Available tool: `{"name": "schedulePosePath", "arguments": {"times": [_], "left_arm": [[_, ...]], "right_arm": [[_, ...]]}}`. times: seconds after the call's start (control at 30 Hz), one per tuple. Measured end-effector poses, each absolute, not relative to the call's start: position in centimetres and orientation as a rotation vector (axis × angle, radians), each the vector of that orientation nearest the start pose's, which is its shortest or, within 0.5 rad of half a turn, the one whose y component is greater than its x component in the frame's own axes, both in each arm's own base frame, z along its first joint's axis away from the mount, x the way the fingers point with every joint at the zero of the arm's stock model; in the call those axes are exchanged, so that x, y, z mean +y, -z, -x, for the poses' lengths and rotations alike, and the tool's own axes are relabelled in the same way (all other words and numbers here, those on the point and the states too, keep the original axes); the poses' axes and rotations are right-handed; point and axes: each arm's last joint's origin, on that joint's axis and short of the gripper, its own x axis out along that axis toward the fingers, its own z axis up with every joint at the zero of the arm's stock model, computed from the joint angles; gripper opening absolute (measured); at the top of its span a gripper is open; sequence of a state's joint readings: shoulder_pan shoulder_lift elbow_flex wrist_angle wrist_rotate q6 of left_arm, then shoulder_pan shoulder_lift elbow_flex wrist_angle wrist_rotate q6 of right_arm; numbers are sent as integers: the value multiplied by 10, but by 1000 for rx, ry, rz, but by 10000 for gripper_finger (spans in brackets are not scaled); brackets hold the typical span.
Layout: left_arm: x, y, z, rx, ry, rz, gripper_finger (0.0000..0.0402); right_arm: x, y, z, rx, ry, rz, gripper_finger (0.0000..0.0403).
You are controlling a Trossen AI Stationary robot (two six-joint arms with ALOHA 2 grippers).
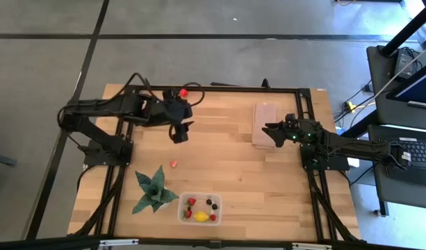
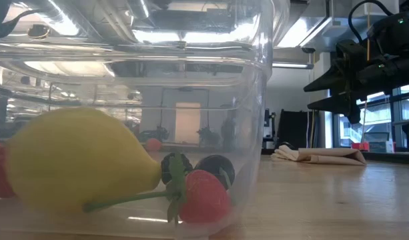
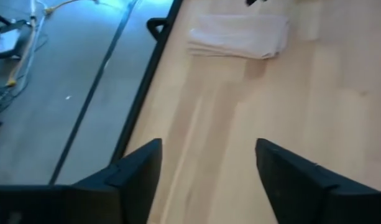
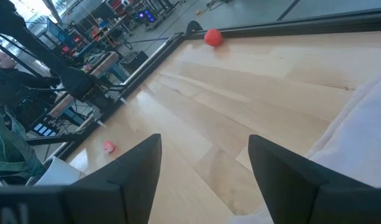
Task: Pick and placing Produce into tupperware
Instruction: Put the peach into the transparent bin
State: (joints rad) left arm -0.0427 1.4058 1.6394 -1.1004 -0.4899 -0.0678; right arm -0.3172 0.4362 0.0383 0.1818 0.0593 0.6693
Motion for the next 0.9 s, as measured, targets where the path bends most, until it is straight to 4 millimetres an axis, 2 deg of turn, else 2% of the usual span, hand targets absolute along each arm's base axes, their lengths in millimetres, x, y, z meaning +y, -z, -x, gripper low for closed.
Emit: {"name": "schedulePosePath", "arguments": {"times": [0.17, 0.33, 0.53, 0.7, 0.9], "left_arm": [[17, -407, -263, 853, -478, -204, 282], [26, -402, -267, 886, -478, -196, 283], [40, -375, -283, 1079, -205, -177, 263], [57, -344, -293, 1316, -92, -221, 244], [64, -318, -314, 1318, 239, -138, 221]], "right_arm": [[-40, -155, -117, 87, 433, -666, 243], [-40, -155, -117, 93, 430, -636, 243], [-40, -155, -117, 93, 431, -635, 243], [-40, -155, -118, 92, 430, -637, 243], [-40, -155, -118, 91, 431, -640, 243]]}}
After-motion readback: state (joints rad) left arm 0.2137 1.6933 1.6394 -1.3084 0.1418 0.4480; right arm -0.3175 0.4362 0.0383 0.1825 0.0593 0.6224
